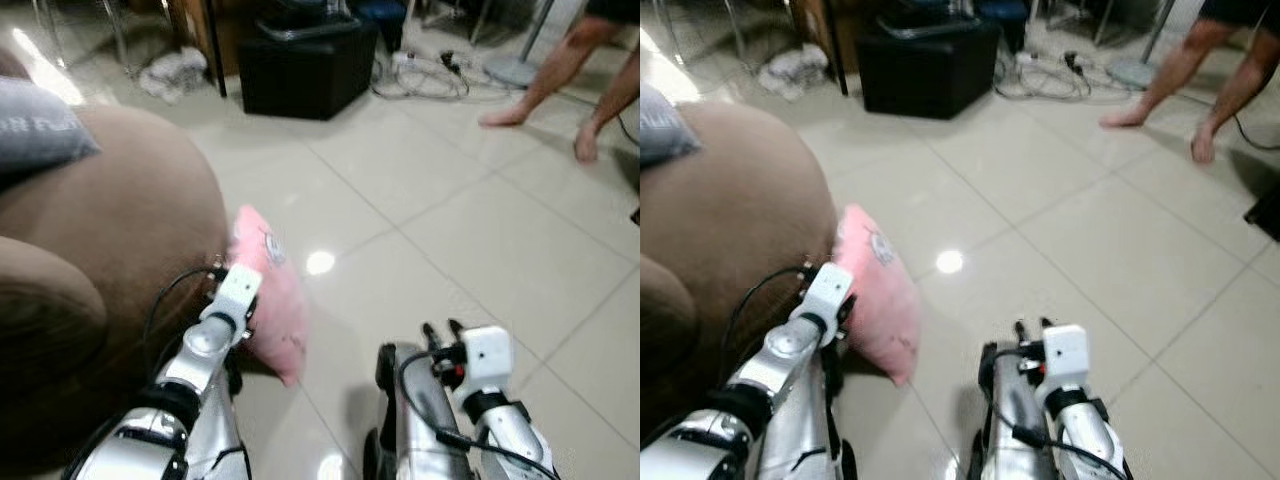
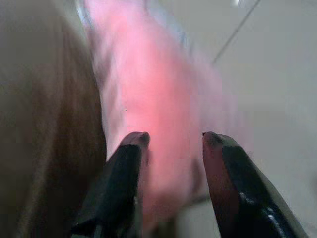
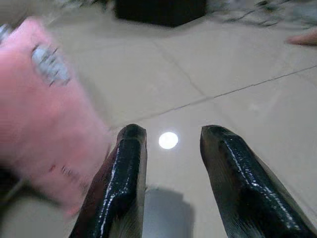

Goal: Move the pillow to the sofa from floor

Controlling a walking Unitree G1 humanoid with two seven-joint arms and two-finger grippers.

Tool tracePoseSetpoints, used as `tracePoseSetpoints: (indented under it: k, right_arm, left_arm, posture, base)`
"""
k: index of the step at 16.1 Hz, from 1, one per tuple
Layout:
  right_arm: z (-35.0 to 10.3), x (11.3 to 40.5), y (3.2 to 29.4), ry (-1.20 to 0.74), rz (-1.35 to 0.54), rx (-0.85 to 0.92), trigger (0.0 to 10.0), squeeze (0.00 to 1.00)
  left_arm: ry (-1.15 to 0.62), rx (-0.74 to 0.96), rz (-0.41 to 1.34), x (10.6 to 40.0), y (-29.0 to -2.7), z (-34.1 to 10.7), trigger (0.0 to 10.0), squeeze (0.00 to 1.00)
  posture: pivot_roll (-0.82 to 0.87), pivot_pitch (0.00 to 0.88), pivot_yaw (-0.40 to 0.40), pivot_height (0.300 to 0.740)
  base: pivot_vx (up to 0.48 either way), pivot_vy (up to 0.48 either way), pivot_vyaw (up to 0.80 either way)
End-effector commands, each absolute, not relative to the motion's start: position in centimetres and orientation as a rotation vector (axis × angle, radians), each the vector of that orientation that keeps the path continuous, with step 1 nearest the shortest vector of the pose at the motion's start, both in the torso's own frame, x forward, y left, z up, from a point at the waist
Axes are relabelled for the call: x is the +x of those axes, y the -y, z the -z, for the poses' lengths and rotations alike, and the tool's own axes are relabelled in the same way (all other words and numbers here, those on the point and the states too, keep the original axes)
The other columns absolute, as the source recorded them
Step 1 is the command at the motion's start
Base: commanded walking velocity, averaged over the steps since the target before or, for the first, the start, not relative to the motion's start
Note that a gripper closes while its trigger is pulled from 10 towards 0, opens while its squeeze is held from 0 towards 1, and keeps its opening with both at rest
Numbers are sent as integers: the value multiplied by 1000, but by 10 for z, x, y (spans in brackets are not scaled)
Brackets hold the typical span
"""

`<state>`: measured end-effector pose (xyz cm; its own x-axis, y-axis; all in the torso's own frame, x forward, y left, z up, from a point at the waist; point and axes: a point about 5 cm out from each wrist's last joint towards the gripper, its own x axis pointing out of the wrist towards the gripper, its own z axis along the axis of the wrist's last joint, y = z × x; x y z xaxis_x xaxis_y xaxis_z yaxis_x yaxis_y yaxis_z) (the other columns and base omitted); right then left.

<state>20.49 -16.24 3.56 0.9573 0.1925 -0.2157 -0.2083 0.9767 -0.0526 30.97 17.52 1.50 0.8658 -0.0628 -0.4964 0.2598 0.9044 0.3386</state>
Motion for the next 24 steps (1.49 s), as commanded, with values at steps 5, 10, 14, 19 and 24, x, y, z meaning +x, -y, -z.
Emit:
tracePoseSetpoints:
  k: [5,10,14,19,24]
  right_arm:
    - [-64,207,148,-160,-403,-110,10000,1000]
    - [-81,209,153,-108,-477,-118,10000,1000]
    - [-88,209,151,-99,-518,-106,10000,1000]
    - [-83,204,146,-138,-551,-139,10000,0]
    - [-83,206,149,-140,-535,-150,10000,0]
  left_arm:
    - [-489,443,36,320,-199,-25,10000,1000]
    - [-407,444,25,331,-196,-40,10000,1000]
    - [-384,557,39,333,-194,-42,10000,1000]
    - [-459,579,49,330,-198,-35,10000,0]
    - [-434,432,56,334,-188,-40,0,0]
  posture:
    - [-57,266,-85,481]
    - [-57,287,-82,481]
    - [-65,291,-76,481]
    - [-71,287,-73,481]
    - [-67,269,-71,481]
  base:
    - [0,0,0]
    - [0,0,0]
    - [0,0,0]
    - [0,0,0]
    - [0,0,0]
